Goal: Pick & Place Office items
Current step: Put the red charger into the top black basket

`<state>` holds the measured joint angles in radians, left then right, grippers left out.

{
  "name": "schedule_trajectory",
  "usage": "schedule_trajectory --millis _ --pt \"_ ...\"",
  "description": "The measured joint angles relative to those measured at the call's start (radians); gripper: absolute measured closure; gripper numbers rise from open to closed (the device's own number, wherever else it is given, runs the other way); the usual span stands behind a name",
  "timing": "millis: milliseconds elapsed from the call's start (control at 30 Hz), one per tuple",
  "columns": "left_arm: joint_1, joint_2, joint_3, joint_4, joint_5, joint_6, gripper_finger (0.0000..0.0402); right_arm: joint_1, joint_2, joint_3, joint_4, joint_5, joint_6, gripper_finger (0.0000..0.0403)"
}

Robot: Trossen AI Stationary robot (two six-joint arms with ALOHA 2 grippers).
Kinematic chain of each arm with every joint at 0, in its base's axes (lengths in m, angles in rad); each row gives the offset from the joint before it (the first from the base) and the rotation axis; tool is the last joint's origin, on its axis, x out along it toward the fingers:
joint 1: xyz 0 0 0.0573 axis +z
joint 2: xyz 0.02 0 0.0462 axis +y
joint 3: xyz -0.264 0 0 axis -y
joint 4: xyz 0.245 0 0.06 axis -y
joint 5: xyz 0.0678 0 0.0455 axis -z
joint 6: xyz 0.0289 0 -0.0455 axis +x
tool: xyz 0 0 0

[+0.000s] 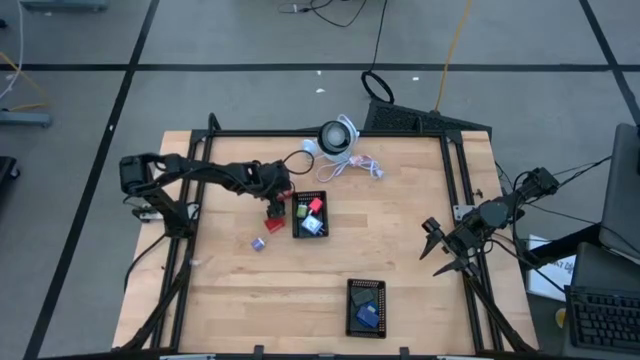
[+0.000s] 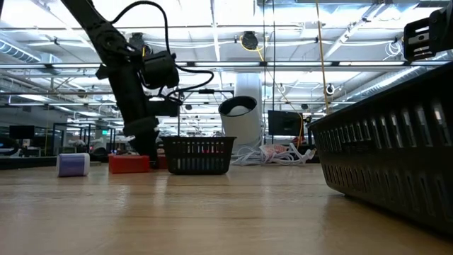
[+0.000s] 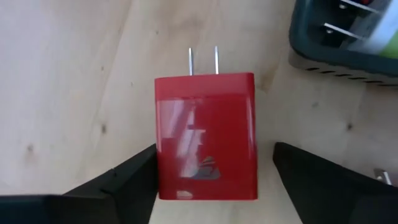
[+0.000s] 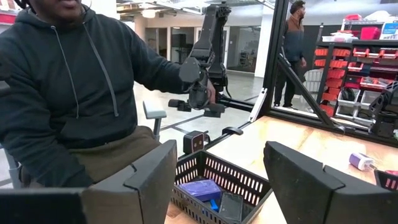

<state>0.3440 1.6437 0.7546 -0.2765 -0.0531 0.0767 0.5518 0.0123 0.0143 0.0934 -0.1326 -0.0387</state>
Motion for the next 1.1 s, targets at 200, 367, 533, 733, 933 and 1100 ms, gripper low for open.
schedule_trajectory --millis 200,367,533,733,933,1100 --pt "0.007 0.002 -0.001 0.001 0.017 -0.028 0.0154 0.000 0.000 0.000 0.000 0.000 0.000 0.0175" --pt "0.007 0.003 -0.003 0.015 0.011 -0.042 0.0184 0.000 0.000 0.000 0.000 0.000 0.000 0.0172" --pt "0.000 0.004 -0.003 0.020 -0.030 -0.075 0.0170 0.000 0.000 0.000 0.000 0.000 0.000 0.0175" --pt "0.000 -0.009 -0.003 0.016 -0.044 -0.079 0.0186 0.000 0.000 0.000 0.000 0.000 0.000 0.0174" --pt "0.006 -0.124 -0.011 -0.047 -0.137 -0.088 0.0186 0.000 0.000 0.000 0.000 0.000 0.000 0.0173" --pt "0.004 -0.271 -0.009 -0.140 -0.187 -0.123 0.0186 0.000 0.000 0.000 0.000 0.001 0.000 0.0176"
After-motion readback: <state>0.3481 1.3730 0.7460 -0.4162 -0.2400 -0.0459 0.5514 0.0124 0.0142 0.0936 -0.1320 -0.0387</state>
